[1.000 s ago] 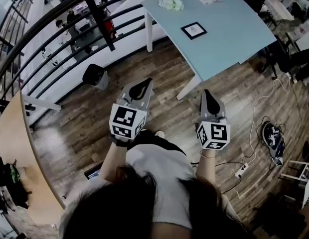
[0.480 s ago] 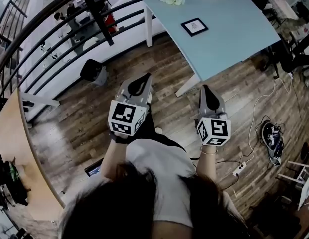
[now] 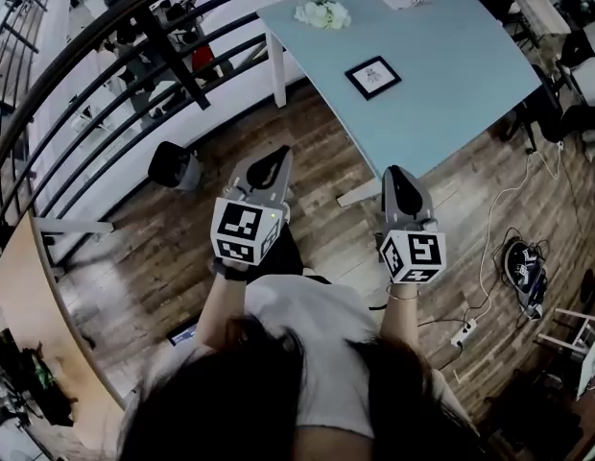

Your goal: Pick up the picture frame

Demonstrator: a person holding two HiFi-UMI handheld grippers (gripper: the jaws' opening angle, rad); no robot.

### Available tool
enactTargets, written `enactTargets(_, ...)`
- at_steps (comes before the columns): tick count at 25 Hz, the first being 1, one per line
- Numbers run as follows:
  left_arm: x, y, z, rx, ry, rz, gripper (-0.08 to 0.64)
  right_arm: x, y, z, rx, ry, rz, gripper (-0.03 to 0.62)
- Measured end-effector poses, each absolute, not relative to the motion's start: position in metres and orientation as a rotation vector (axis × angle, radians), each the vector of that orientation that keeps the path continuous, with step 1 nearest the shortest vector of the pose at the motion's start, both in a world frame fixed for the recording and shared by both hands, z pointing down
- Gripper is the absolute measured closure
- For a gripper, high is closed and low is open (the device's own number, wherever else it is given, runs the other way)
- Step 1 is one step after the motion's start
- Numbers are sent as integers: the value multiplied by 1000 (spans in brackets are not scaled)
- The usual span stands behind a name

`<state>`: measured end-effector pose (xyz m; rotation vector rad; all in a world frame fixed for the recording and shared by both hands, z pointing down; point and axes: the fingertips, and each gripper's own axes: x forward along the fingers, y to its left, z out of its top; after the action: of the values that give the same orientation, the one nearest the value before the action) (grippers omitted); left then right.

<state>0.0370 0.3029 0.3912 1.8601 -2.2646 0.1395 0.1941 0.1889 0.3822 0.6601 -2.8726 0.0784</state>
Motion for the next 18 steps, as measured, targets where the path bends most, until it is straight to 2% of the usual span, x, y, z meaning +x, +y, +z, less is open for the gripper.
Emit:
enactTargets(12,-78,213,392,1953,-2161,154,500,85,112,382,759,-2851,136,583)
enactTargets(18,-116,194,399,1970,-2125,177,497,58,93,389,826,-2819,173,548)
